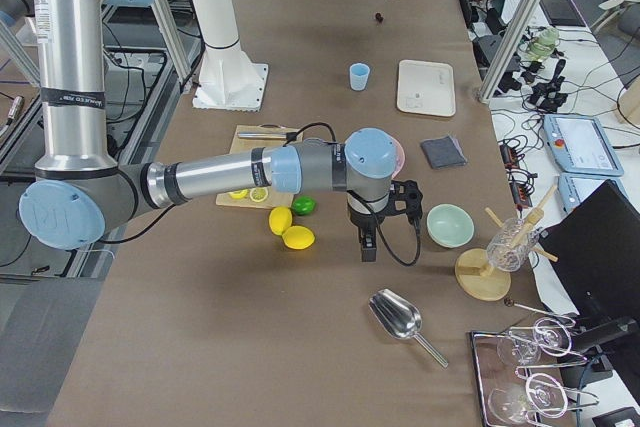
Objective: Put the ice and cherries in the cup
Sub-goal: 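Lower the left gripper onto the dark cherries and grasp their stems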
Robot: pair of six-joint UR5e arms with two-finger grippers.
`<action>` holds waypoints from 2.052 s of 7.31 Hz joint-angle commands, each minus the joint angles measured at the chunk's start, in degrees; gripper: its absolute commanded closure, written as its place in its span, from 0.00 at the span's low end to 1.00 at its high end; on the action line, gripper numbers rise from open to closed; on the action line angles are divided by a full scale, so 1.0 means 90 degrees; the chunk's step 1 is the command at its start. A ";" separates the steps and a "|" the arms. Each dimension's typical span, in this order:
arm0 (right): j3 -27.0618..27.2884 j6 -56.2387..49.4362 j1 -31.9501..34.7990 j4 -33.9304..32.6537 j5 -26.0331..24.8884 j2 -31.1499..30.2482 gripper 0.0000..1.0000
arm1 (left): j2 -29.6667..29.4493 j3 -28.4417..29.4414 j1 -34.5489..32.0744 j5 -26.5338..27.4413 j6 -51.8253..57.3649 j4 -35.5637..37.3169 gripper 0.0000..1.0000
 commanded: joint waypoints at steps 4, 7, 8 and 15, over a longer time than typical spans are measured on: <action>0.0190 -0.0659 0.0133 -0.0001 -0.0083 -0.0404 0.00 | 0.0345 0.1264 0.0867 -0.0655 -0.0256 -0.2297 0.02; 0.0209 -0.0662 0.0308 0.0009 -0.0035 -0.0521 0.00 | 0.0166 0.1343 0.0959 -0.0576 -0.0501 -0.2258 0.03; 0.0200 -0.0662 0.0309 0.0009 -0.0064 -0.0512 0.00 | 0.0166 0.1314 0.0959 -0.0576 -0.0530 -0.2258 0.30; 0.0453 -0.0681 0.0378 0.0009 -0.0074 -0.0864 0.00 | 0.0127 0.1275 0.0881 -0.0185 -0.0404 -0.1996 0.79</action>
